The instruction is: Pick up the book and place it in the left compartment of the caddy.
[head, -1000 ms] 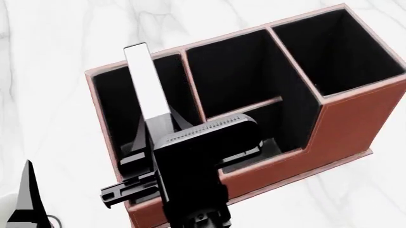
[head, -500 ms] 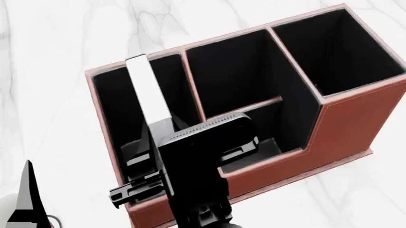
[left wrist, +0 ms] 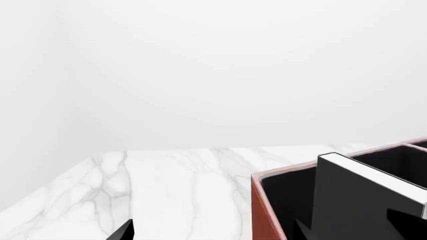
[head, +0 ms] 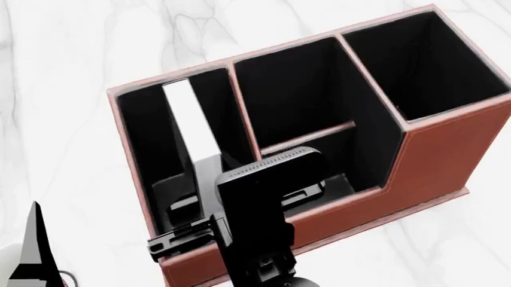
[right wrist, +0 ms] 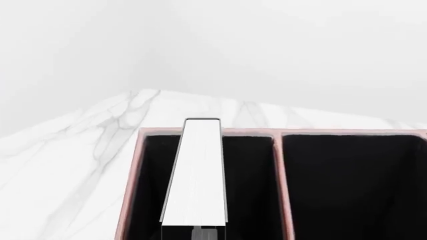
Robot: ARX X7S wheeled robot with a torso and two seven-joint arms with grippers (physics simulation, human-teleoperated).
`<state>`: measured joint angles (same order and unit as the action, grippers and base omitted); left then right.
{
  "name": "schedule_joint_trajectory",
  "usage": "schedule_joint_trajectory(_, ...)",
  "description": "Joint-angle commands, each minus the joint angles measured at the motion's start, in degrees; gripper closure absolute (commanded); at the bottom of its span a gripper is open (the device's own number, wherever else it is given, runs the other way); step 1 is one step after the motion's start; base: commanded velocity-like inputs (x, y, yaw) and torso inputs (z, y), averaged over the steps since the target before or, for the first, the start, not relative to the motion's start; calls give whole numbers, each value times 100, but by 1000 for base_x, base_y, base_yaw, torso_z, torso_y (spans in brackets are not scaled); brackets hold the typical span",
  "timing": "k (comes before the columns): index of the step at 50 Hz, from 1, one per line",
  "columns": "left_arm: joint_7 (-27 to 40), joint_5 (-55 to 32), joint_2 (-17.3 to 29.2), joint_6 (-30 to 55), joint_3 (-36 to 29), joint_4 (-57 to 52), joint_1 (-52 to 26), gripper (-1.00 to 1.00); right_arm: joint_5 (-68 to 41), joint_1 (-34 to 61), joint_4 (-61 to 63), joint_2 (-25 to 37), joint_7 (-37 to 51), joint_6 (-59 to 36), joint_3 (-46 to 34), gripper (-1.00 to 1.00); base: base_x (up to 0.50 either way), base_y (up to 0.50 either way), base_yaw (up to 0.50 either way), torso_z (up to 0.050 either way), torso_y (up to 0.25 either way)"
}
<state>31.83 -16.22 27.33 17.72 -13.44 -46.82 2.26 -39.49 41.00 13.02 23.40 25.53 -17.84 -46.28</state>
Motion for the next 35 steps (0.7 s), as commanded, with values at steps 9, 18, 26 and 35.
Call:
schedule_joint_trajectory(9, -265, -221, -113, -35, 200, -36, -8, -100, 708, -284, -377, -218, -567, 753, 163, 100, 0, 0, 0, 1, 1)
schedule_joint_trajectory(18, -258, -220, -104, -36, 180, -18, -22, -100, 967, -401, -725, -291, -687, 1135, 77, 100, 0, 0, 0, 0, 1)
schedule_joint_trajectory(26, -247, -211, -99, -42, 158, -11, -23, -100, 1038, -437, -1001, -373, -777, 1323, 49, 100, 0, 0, 0, 0, 1)
schedule_joint_trajectory(35, -244, -205, -81, -84, 157, 5, 5, -100, 1063, -421, -1218, -460, -862, 1426, 20, 100, 0, 0, 0, 0, 2)
